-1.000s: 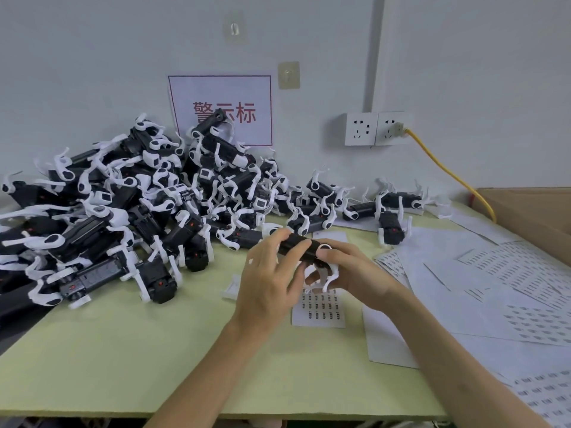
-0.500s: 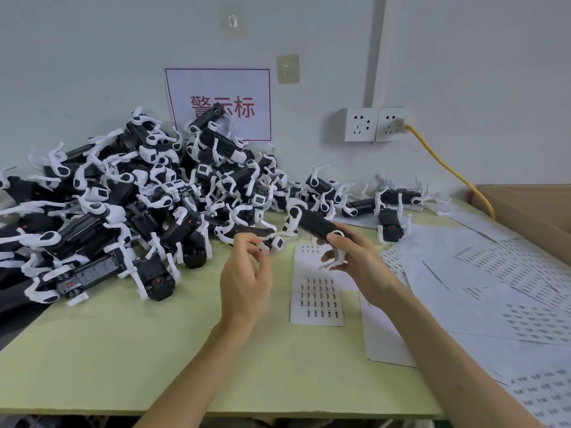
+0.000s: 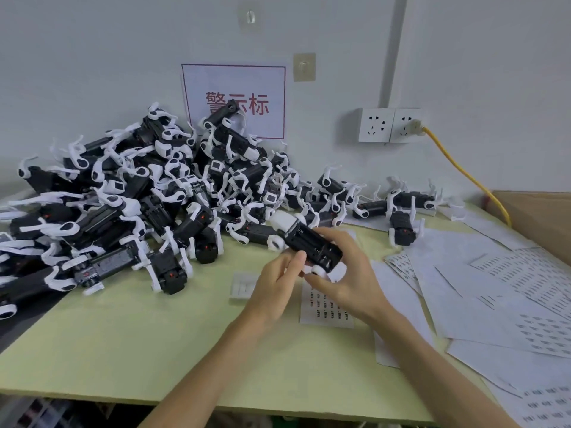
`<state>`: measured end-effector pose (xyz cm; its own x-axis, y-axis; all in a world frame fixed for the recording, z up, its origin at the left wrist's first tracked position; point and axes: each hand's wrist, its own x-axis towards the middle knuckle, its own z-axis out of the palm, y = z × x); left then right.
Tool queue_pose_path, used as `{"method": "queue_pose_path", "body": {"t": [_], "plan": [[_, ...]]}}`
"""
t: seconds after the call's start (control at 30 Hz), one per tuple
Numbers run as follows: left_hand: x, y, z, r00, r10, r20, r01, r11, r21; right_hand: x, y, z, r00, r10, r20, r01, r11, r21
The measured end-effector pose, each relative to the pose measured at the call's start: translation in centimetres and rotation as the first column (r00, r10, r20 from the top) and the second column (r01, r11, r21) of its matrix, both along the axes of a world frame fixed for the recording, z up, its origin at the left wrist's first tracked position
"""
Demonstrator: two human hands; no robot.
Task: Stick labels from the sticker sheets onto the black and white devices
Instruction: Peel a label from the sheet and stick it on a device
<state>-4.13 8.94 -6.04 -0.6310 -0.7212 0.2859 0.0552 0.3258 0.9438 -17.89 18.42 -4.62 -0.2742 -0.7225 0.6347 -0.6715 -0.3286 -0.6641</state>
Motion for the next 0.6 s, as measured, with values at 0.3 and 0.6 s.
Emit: {"method": "queue_pose_path", "body": {"t": [0.3,0.6], "plan": [[0.2,0.1,1.0,0.974,-0.155,-0.165,0.204,0.918,0.341,-0.3,0.2,0.9,0.928,0.13,0.35,-0.183,0.975,0.124],[-0.2,0.5,0.2,0.968,-0.247,-0.047,0.251,0.951,0.182,-0.7,0.1,1.2,0.901,0.043,0.431,-0.094,0.991,0.096]]}}
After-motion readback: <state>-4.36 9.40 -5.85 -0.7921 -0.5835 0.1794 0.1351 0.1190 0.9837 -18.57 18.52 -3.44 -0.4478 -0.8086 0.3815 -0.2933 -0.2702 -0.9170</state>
